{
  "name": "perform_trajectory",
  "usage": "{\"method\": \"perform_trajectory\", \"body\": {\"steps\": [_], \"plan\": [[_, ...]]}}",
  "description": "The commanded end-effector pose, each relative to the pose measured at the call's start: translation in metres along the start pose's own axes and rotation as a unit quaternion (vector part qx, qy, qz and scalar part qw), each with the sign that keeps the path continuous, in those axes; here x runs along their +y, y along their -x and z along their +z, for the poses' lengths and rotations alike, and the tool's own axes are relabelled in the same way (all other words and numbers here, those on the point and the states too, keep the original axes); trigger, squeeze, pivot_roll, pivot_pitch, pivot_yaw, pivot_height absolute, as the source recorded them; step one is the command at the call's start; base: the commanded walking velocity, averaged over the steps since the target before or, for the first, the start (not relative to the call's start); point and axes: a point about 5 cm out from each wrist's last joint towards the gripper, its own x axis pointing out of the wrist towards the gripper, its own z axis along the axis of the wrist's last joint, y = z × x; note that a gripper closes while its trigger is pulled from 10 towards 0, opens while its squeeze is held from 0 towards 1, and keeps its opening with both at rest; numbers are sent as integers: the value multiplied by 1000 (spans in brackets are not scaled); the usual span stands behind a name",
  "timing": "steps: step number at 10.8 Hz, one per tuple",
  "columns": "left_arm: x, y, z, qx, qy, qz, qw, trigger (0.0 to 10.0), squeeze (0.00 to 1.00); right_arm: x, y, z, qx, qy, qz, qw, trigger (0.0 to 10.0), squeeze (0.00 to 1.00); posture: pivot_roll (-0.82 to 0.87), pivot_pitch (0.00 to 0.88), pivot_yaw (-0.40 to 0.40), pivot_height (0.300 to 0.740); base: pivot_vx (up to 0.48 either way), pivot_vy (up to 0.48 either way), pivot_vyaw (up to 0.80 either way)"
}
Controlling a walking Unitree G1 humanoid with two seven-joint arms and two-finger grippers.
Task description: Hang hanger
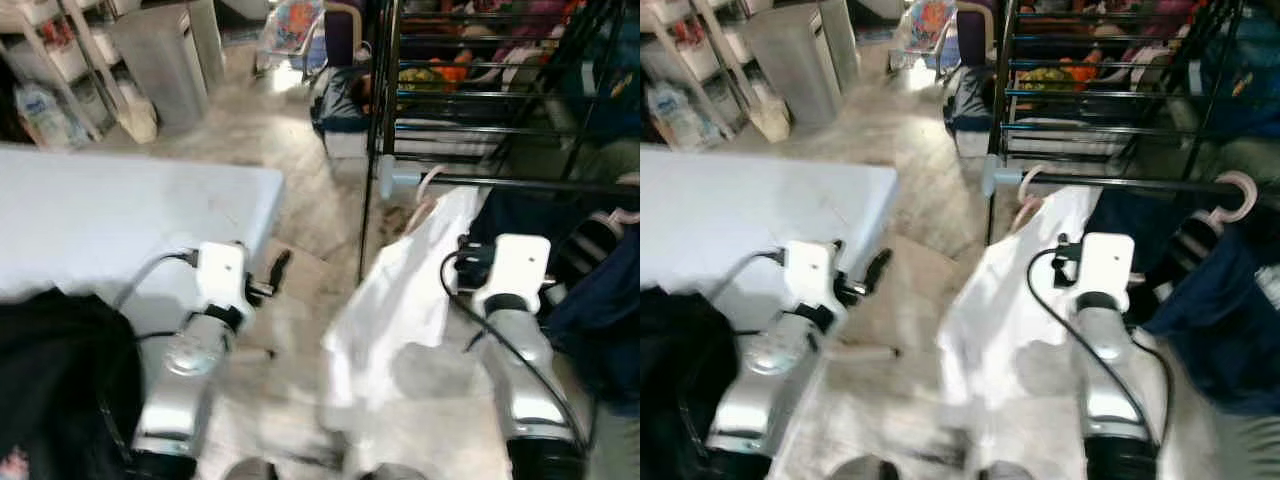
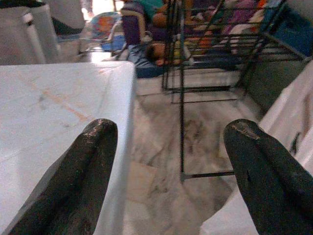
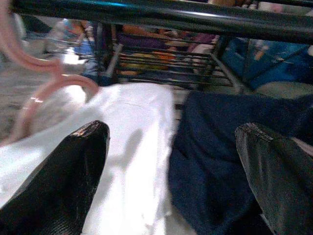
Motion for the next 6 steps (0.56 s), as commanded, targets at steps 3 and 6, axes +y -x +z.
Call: {"method": "perform_trajectory", "body": {"steps": [3, 6], "plan": [[3, 0, -3, 9, -6, 7, 1000, 10000, 0, 2, -1, 2, -3, 11, 8, 1000, 10000, 0, -57, 8, 64, 740, 0, -309, 0], [5, 0, -2, 4, -4, 11, 1000, 10000, 0, 3, -3, 3, -6, 20, 9, 1000, 10000, 0, -56, 3, 63, 740, 0, -101, 0]]}}
